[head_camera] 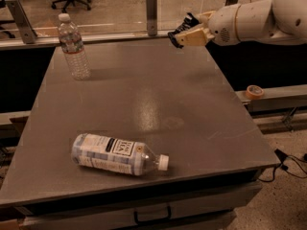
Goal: Move rxbar blueberry near blue plastic bottle
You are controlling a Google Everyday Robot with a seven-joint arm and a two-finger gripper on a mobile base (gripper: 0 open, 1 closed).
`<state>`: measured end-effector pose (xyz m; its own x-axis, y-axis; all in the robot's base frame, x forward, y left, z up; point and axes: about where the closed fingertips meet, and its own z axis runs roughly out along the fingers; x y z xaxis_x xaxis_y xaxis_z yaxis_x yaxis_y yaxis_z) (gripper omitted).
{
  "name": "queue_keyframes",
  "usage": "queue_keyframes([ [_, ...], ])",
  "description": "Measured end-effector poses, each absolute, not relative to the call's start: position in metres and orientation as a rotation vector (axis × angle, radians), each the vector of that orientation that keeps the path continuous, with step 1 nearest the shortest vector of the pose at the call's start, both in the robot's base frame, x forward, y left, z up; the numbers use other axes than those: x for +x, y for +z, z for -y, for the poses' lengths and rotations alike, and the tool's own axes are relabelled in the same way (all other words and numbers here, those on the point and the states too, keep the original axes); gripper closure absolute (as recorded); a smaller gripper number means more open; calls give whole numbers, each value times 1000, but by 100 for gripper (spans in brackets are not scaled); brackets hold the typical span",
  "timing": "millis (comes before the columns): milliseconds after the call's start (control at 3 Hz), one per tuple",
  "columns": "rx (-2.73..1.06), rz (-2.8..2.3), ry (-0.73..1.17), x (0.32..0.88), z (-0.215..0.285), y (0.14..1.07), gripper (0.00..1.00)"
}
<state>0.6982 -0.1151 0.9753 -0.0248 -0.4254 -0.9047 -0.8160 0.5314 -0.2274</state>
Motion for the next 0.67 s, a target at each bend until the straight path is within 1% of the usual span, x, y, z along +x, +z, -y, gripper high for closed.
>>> queue_keyframes([
  [333, -1129, -1687, 495, 686, 106, 953, 100],
  [667, -1183, -1721, 550, 662, 100, 938, 100],
])
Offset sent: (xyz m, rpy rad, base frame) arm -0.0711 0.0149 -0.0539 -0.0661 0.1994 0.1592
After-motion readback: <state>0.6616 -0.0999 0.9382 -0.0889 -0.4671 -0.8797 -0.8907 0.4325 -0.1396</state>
